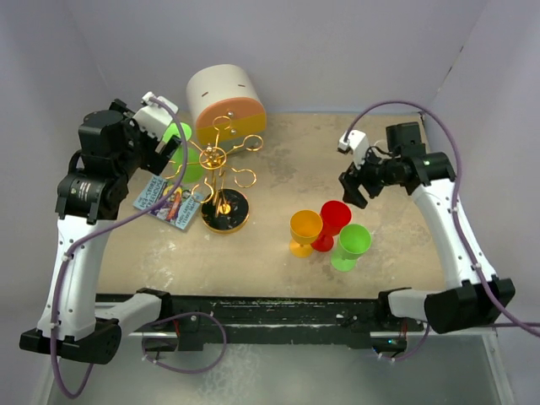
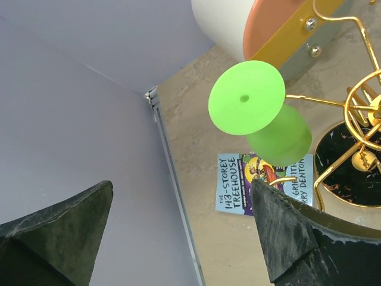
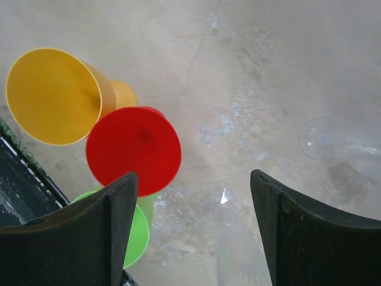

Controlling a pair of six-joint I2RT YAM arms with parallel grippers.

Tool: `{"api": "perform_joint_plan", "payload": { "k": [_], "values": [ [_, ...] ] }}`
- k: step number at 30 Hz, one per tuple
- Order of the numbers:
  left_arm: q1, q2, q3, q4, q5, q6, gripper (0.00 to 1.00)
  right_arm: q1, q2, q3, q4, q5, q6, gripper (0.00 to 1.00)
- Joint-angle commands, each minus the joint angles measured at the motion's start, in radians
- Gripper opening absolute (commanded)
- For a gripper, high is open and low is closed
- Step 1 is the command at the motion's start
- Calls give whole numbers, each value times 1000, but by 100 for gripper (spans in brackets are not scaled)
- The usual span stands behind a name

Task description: Place the wine glass upside down on the wine glass rack

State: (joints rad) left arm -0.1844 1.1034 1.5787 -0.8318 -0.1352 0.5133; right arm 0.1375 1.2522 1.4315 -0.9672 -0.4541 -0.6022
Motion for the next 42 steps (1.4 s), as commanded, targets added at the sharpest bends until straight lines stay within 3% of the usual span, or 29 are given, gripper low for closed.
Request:
{"api": "perform_joint_plan", "payload": {
  "k": [1,15,25,32,37,42],
  "values": [
    [29,-19,21,38,30,-38,100,32,49,-27,27,7,-33,76],
    [78,4,34,26,85,-47,99,63,139,-163,126,-39,-29,59],
    [79,-4,27,26,83,-33,99,65,179,-163,143,-37,-19,27],
    [79,-7,18,34,77,-32,99,65,166,-167,128,-39,-22,18],
    [81,-2,15,44,77,-43,99,65,150,-132,90,-38,-38,1],
    [85,-4,7,53,64,-55,99,64,117,-75,106,25,-12,0]
  ]
}}
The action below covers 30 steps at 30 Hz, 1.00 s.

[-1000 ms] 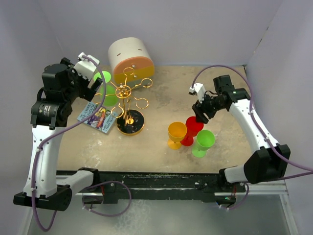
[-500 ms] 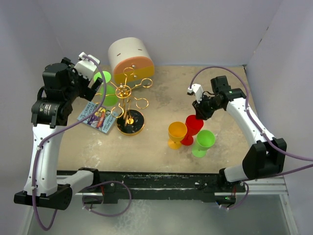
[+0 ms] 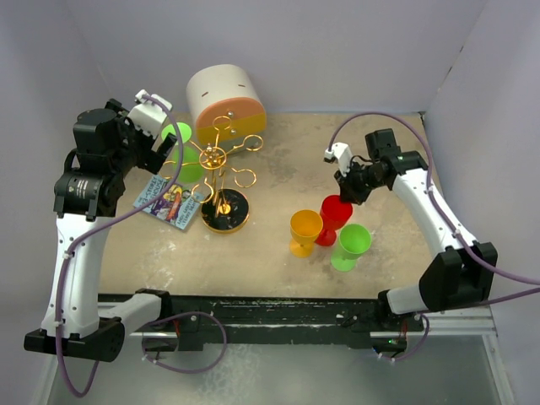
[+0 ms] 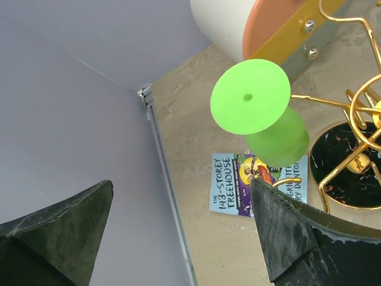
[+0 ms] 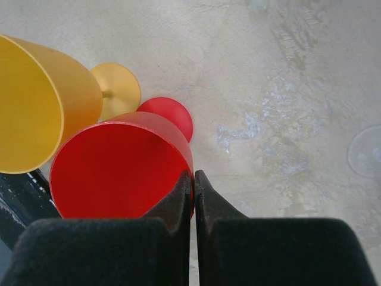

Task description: Place the wine glass upside down on the wine glass rack

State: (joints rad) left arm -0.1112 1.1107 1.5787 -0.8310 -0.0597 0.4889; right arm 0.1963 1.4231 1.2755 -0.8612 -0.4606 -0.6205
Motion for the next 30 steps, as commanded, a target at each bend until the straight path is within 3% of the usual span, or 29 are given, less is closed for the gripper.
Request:
{"api": "perform_joint_plan", "payload": {
  "k": [1,13,22,30],
  "values": [
    [11,-15,3,57,-19,-31,99,5,-58,101,8,46,13,0],
    [73,18,58,59,83,-173,99,5,26,458,135,164,180,0],
    [84,40,173,85,264,-294,99,9,28,625,274,124,334,0],
    [61,148,301,98,492,-369,99,30,-44,672,376,75,429,0]
  ]
}}
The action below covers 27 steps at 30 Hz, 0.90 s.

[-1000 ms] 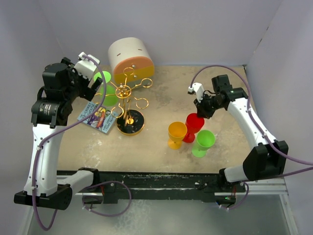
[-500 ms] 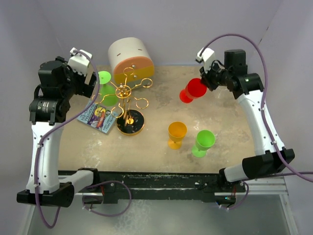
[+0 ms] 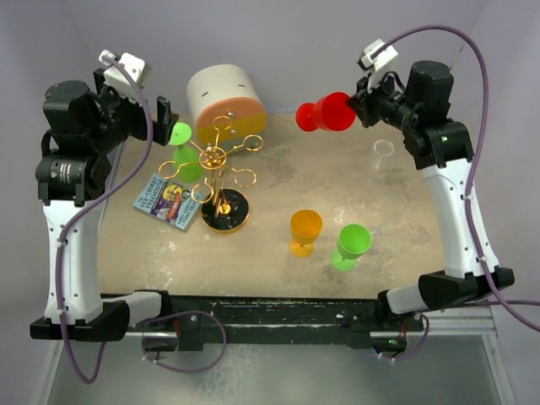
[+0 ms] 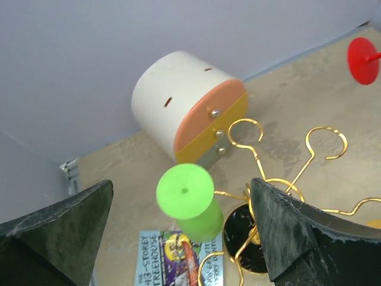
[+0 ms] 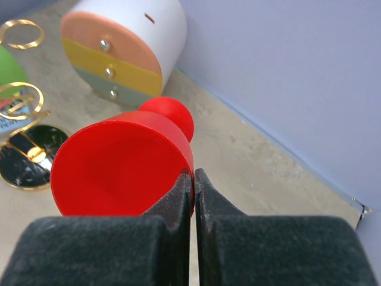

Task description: Place the wine glass upside down on the wine glass rack

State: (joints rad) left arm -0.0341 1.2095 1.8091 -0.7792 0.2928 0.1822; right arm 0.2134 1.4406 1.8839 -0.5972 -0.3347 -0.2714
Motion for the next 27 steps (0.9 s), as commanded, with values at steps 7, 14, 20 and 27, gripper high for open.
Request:
{"api": "perform_joint_plan", "payload": {
  "k": [7,14,20,27],
  "values": [
    [-145,144,204,93,158,-92,99,21,-77,130,146,-128,144,0],
    [-223,228,164,248,323,-295,99,21,-127,48,224,-197,159,0],
    [-286,307,140,383,373,-442,100,21,-140,17,211,-238,125,0],
    [-319,362,62,482,388,-583,93,21,-152,8,188,-268,102,0]
  ]
}}
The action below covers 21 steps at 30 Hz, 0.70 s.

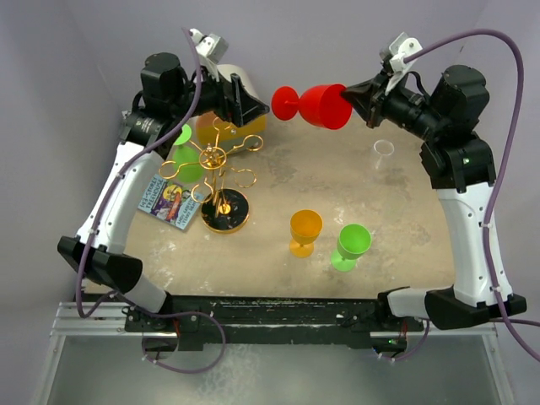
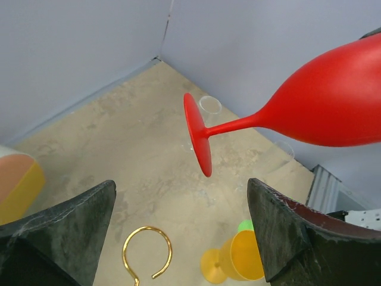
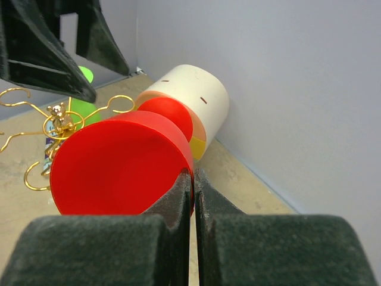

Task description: Place the wine glass upside down on the wine glass rack

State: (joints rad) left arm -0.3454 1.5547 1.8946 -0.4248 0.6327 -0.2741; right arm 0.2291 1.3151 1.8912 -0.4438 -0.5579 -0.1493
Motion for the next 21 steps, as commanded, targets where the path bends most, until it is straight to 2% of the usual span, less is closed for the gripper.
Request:
{"api": "perform_joint_plan", "payload": {
  "k": [1,8,21],
  "values": [
    [-10,25,-30,141,62,-146,91,6,-28,-1,33,-47,-23,0],
    [-31,87,-39,209,130,-223,77,6,-33,-19,25,-59,-43,0],
    [-55,119,-45,205,163,-240,34,6,-37,-24,21,-50,-55,0]
  ]
}}
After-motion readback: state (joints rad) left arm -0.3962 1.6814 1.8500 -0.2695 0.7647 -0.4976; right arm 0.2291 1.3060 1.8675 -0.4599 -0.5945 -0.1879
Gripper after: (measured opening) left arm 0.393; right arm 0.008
